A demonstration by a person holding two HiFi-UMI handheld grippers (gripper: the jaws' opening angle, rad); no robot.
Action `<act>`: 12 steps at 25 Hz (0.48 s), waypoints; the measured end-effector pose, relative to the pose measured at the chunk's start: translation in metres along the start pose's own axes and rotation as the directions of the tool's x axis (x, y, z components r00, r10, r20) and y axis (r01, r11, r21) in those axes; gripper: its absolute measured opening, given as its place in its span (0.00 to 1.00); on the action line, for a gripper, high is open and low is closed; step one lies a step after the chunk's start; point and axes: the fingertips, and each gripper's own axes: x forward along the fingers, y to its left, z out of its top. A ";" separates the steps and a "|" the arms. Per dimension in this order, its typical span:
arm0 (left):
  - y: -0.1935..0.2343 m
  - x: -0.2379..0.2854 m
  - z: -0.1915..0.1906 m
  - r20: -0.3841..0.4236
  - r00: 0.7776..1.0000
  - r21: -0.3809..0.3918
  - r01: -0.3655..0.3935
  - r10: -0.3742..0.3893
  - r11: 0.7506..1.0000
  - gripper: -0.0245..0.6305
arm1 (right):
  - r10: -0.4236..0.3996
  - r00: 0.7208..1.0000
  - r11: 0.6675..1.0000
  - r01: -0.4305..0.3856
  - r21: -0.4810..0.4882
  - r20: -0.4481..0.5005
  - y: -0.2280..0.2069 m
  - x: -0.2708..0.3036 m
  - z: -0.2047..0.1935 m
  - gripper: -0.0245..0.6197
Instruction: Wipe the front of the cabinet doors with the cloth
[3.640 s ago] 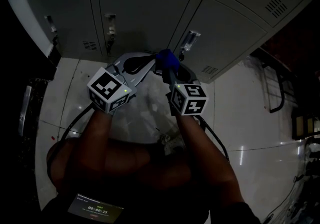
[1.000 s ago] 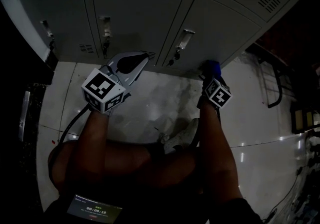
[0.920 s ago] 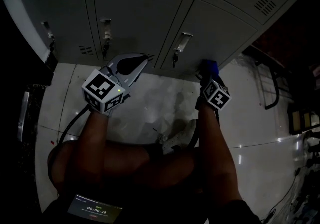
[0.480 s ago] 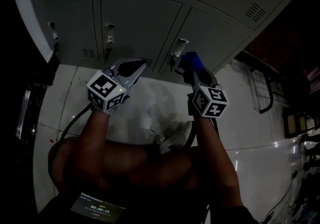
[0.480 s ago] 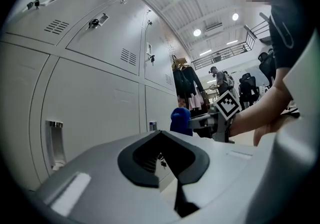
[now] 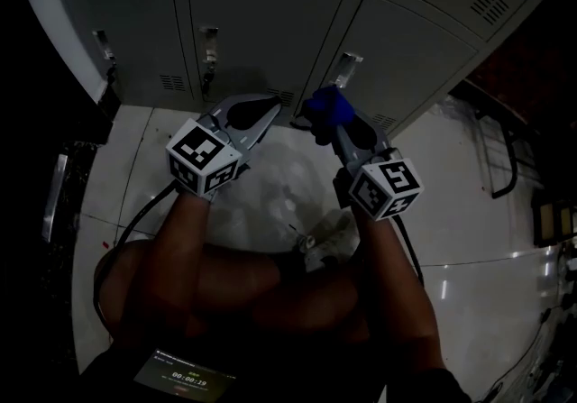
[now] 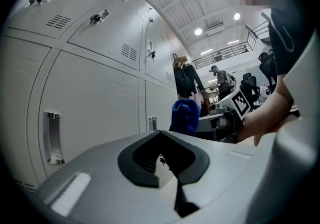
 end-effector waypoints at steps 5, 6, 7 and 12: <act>-0.007 0.003 -0.006 -0.011 1.000 0.016 0.008 -0.008 1.000 0.04 | 0.056 0.997 0.996 -0.059 0.069 0.046 0.007 -0.004 0.012 0.16; -0.008 0.003 -0.007 -0.010 1.000 0.019 0.009 -0.009 1.000 0.04 | 0.065 0.996 0.994 -0.070 0.087 0.053 0.010 -0.005 0.014 0.16; -0.008 0.003 -0.007 -0.009 1.000 0.020 0.008 -0.008 1.000 0.04 | 0.077 0.995 0.992 -0.082 0.095 0.057 0.014 -0.006 0.015 0.16; -0.005 0.005 -0.008 0.005 1.000 -0.008 -0.004 0.004 1.000 0.04 | 0.121 0.991 0.988 -0.126 0.086 0.062 0.027 -0.005 0.014 0.16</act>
